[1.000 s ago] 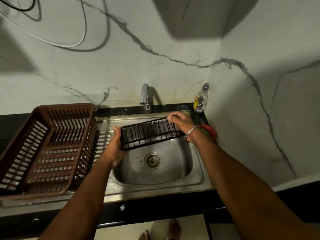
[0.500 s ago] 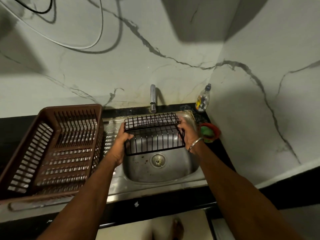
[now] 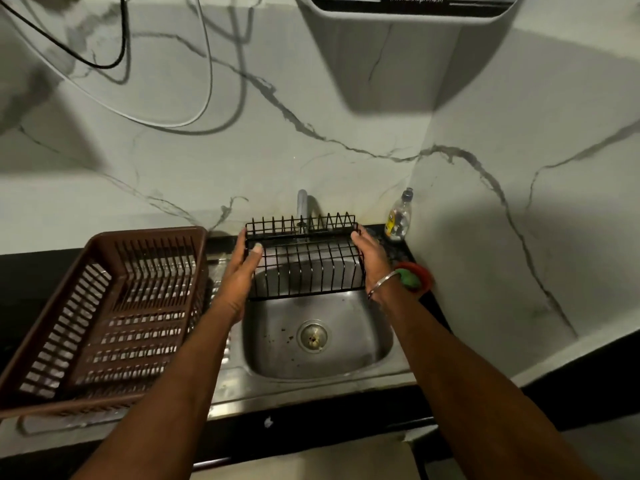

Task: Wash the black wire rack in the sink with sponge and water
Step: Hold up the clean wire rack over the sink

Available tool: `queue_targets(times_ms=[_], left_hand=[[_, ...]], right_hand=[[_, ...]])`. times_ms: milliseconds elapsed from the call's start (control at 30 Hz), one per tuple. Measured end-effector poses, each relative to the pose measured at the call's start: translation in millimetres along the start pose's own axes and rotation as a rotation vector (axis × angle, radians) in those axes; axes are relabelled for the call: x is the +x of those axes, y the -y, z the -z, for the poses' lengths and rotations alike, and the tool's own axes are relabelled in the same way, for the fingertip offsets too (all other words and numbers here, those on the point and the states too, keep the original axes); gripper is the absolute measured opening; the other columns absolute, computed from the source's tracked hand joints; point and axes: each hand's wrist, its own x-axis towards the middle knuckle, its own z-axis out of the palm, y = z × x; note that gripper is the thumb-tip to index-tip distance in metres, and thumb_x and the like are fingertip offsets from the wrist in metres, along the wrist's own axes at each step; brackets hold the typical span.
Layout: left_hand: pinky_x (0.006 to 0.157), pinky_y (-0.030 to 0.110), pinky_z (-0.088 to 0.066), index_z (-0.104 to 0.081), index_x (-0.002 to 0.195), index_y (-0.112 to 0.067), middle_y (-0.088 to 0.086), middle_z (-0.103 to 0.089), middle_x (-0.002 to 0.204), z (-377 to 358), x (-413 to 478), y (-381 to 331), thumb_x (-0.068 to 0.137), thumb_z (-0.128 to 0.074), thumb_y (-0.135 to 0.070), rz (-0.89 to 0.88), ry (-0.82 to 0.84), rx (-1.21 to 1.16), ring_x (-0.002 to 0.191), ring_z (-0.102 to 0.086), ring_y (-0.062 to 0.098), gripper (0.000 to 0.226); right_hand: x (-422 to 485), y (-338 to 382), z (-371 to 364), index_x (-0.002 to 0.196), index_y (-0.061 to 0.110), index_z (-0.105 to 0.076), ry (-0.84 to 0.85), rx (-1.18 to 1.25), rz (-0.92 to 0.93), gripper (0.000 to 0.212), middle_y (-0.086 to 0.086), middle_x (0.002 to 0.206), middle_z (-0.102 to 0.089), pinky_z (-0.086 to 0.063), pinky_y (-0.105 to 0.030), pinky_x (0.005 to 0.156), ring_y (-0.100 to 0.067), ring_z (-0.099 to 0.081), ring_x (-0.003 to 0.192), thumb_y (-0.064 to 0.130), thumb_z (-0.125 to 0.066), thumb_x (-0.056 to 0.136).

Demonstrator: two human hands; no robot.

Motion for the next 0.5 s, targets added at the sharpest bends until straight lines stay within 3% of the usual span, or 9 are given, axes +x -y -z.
queue_targets(times_ms=[67,133,200,233,300,333,400,433,500], left_hand=[[0.126,0.047,-0.018,-0.024,0.165,-0.051,-0.003,-0.020,0.177,-2.6,2.8,0.4,0.107,-0.054,-0.053,-0.002,-0.037,-0.026,0.160,-0.020,0.021,0.065],[0.127,0.049,-0.017,-0.024,0.165,-0.049,-0.003,-0.021,0.177,-5.8,-3.1,10.2,0.104,-0.052,-0.060,0.024,-0.044,-0.024,0.161,-0.020,0.021,0.068],[0.126,0.043,-0.018,-0.023,0.167,-0.042,-0.004,-0.021,0.176,-12.2,-12.1,21.7,0.109,-0.045,-0.056,0.057,-0.055,-0.034,0.160,-0.020,0.018,0.064],[0.122,0.037,-0.019,-0.022,0.168,-0.038,-0.005,-0.022,0.176,-15.1,-15.8,26.6,0.112,-0.041,-0.051,0.071,-0.060,-0.051,0.157,-0.021,0.013,0.061],[0.122,0.033,-0.023,-0.028,0.168,-0.035,-0.007,-0.029,0.173,-18.3,-20.4,30.1,0.109,-0.042,-0.062,0.082,-0.068,-0.088,0.153,-0.026,0.008,0.066],[0.127,0.039,-0.025,-0.035,0.165,-0.037,-0.008,-0.035,0.171,-18.5,-20.5,28.4,0.100,-0.047,-0.075,0.095,-0.069,-0.089,0.154,-0.031,0.010,0.077],[0.130,0.047,-0.026,-0.044,0.161,-0.038,-0.007,-0.044,0.167,-12.6,-8.5,28.7,0.085,-0.051,-0.088,0.074,-0.102,-0.092,0.154,-0.038,0.015,0.091],[0.130,0.049,-0.026,-0.047,0.159,-0.039,-0.007,-0.046,0.165,-7.9,0.9,26.7,0.084,-0.052,-0.088,0.062,-0.113,-0.101,0.154,-0.039,0.017,0.090],[0.127,0.053,-0.031,-0.054,0.153,-0.044,-0.006,-0.054,0.160,-5.5,8.4,5.7,0.086,-0.054,-0.087,0.051,-0.112,-0.118,0.151,-0.045,0.020,0.080]], right_hand=[[8.1,-0.7,4.3,0.152,0.028,-0.052,-0.021,-0.047,0.008,0.068,0.006,0.155,-0.053,-0.031,-0.036,0.124,-0.009,-0.046,0.142,0.054,-0.065,0.091],[15.6,-16.5,14.8,0.126,0.044,-0.070,-0.061,-0.067,-0.032,0.054,0.009,0.133,-0.069,-0.040,-0.043,0.119,-0.016,-0.059,0.131,0.073,-0.068,0.081],[9.6,-29.3,22.8,0.107,0.033,-0.074,-0.102,-0.099,-0.089,0.057,-0.012,0.122,-0.072,-0.048,-0.057,0.111,-0.032,-0.067,0.114,0.082,-0.066,0.078],[-0.2,-28.4,23.2,0.105,0.030,-0.075,-0.100,-0.072,-0.120,0.054,-0.016,0.123,-0.071,-0.050,-0.057,0.108,-0.032,-0.067,0.108,0.079,-0.064,0.083],[-9.9,-31.4,26.0,0.118,0.027,-0.072,-0.057,-0.024,-0.215,0.050,-0.007,0.116,-0.071,-0.053,-0.051,0.106,-0.024,-0.066,0.105,0.068,-0.061,0.093],[-12.8,-29.0,26.4,0.119,0.029,-0.072,-0.053,-0.011,-0.223,0.050,-0.001,0.111,-0.071,-0.053,-0.050,0.106,-0.022,-0.066,0.105,0.070,-0.061,0.092],[-0.8,-25.5,28.3,0.106,0.040,-0.075,-0.113,-0.021,-0.148,0.055,0.011,0.107,-0.071,-0.049,-0.054,0.111,-0.020,-0.065,0.110,0.085,-0.066,0.075],[6.4,-21.2,29.1,0.105,0.045,-0.075,-0.129,-0.009,-0.118,0.057,0.015,0.110,-0.070,-0.045,-0.054,0.114,-0.019,-0.063,0.115,0.088,-0.067,0.069],[4.7,3.1,23.9,0.126,0.044,-0.070,-0.094,0.050,-0.072,0.052,0.014,0.132,-0.066,-0.036,-0.045,0.121,-0.015,-0.055,0.130,0.074,-0.065,0.084]])
